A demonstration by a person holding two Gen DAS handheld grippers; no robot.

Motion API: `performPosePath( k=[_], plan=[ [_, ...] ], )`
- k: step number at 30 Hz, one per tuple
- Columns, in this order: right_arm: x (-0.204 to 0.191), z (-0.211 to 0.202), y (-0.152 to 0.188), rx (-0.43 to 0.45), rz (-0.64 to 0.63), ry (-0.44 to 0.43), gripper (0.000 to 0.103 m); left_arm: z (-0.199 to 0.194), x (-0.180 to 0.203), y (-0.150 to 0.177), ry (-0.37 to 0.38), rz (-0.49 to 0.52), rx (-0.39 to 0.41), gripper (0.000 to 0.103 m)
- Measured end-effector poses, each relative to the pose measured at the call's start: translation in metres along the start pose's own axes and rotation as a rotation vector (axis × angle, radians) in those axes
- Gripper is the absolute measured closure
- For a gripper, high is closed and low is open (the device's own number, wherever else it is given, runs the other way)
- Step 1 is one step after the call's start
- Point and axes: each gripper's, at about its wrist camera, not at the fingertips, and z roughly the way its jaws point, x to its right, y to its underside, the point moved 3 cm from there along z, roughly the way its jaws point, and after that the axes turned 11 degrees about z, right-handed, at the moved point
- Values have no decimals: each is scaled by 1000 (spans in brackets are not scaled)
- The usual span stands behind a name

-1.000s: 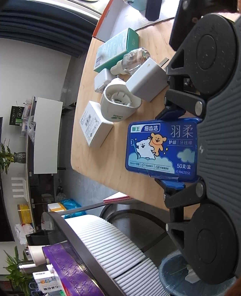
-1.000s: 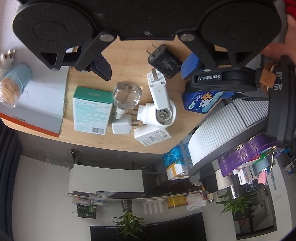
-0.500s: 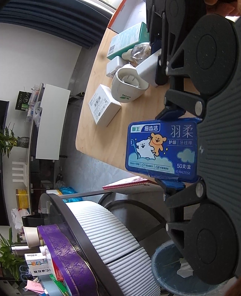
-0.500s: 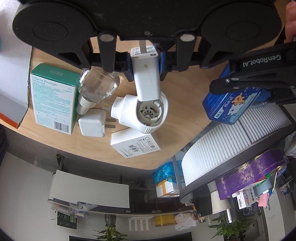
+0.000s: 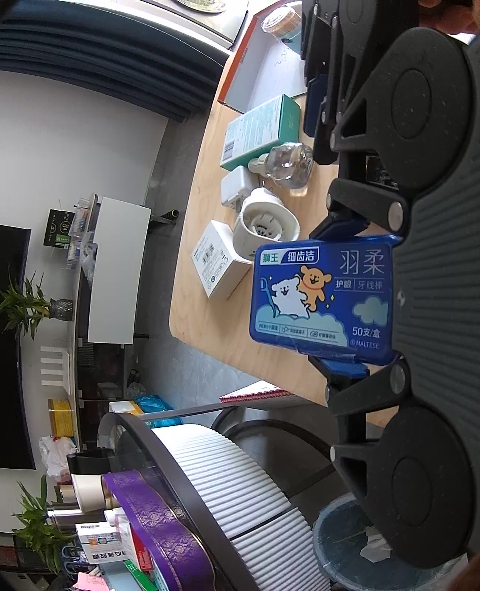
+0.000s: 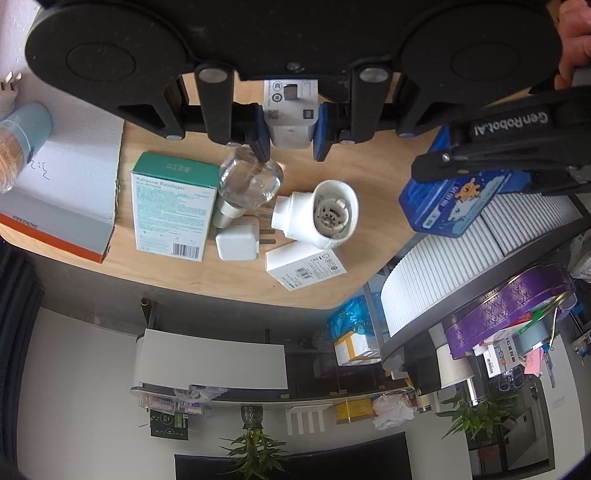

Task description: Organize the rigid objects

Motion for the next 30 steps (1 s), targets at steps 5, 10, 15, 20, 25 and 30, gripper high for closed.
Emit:
performPosePath(
  k=[5, 10, 15, 20, 25, 30],
  plan=[
    [11, -6, 21, -34, -9, 25, 70, -7, 0, 5, 8, -7, -7, 41],
    [17, -4, 34, -44, -18, 57, 63, -10, 5, 9, 20, 1, -10, 41],
    [20, -4, 39, -73, -9, 43, 71, -10, 6, 10, 27, -3, -13, 41],
    [19, -16, 36, -19, 26, 68, 71, -14, 11, 11, 37, 4, -13, 41],
    [17, -38, 29, 26, 25, 67, 71, -20, 19, 9, 50, 8, -7, 41],
    [20, -62, 24, 62, 54, 87, 71, -31, 36, 5, 80, 29, 13, 41]
  ],
)
